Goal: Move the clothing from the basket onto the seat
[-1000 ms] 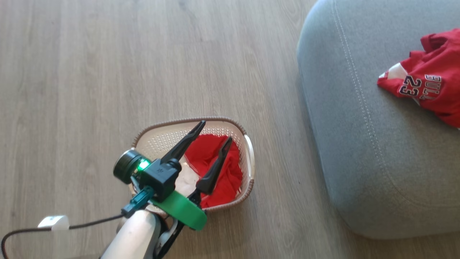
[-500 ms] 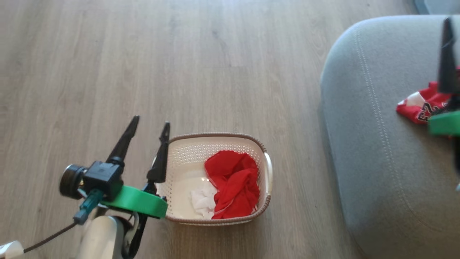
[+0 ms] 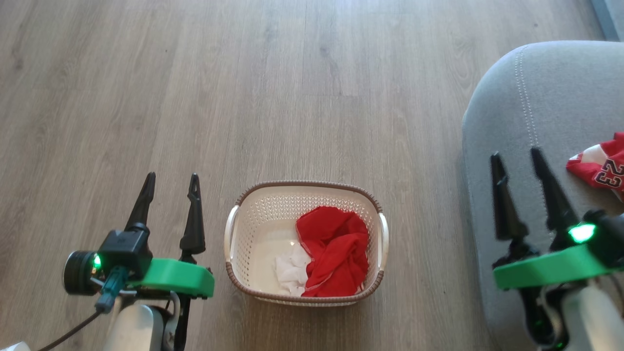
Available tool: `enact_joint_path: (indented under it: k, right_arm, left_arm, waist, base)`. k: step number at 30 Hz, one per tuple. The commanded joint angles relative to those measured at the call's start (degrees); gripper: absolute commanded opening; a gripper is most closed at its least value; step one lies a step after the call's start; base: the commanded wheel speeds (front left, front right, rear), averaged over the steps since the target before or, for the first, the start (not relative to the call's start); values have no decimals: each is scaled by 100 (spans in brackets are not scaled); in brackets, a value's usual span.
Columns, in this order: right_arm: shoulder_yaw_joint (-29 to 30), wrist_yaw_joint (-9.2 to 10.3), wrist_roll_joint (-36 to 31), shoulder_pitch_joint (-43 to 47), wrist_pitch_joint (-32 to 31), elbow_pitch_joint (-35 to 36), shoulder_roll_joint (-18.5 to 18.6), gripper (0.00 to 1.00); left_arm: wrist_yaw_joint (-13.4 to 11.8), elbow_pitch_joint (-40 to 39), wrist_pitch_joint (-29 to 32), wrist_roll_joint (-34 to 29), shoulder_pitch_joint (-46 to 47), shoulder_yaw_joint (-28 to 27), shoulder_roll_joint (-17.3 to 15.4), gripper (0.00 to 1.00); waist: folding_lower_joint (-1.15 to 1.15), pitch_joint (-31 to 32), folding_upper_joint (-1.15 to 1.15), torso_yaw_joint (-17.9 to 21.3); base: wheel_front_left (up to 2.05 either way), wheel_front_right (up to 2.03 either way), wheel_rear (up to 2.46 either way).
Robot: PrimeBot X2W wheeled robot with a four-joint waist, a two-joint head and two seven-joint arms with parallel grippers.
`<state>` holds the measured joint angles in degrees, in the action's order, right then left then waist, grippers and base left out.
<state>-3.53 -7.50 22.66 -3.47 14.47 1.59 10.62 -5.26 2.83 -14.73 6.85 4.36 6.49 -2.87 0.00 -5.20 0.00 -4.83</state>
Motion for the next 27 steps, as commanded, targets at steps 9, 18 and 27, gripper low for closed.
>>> enact_joint_path:
  k: [9, 18, 27]
  right_arm:
    - [-194, 1, -332, 337, 52, 53, -392, 100]
    - [-28, 1, -348, 416, 52, -28, -480, 100]
    - [79, 1, -450, 424, 52, 7, -458, 100]
  left_arm:
    - [77, 66, -27, 69, 5, -179, -1, 100]
    - [178, 69, -27, -42, -17, -83, -1, 100]
    - [155, 33, -27, 7, 8, -59, -1, 100]
  waist:
    - [0, -66, 0, -61]
    - [0, -89, 0, -108]
    - [0, -123, 0, -165]
  base:
    - [0, 0, 0]
    - [0, 0, 0]
    - [0, 0, 0]
